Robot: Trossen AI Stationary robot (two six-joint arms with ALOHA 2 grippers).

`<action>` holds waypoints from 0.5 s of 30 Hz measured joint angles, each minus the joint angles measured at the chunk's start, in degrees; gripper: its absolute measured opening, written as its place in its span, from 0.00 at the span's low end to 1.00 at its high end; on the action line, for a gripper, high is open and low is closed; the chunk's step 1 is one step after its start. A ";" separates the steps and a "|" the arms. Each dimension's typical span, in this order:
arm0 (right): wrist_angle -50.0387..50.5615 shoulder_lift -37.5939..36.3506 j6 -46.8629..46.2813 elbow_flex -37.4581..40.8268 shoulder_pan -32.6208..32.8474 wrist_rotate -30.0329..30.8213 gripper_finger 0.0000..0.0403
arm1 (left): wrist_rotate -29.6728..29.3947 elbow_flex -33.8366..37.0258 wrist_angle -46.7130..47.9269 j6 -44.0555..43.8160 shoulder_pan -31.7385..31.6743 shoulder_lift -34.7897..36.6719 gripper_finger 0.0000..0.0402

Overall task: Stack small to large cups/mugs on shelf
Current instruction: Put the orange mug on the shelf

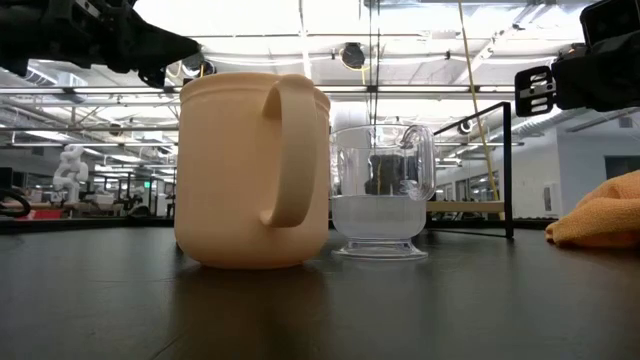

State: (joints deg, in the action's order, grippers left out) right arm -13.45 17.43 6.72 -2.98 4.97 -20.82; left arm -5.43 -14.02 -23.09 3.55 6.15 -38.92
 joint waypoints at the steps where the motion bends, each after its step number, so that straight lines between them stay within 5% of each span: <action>1: -0.01 0.00 0.00 0.00 -0.01 0.00 0.00 | -0.01 0.00 0.02 -0.11 0.00 0.00 0.00; 15: -0.09 0.02 0.00 0.00 -0.01 0.00 0.00 | 5.53 -0.02 -3.76 -4.10 2.99 -1.68 0.00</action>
State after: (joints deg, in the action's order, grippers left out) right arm -13.55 17.45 6.72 -2.98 4.96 -20.82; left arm 0.10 -14.04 -26.85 -0.56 9.15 -40.60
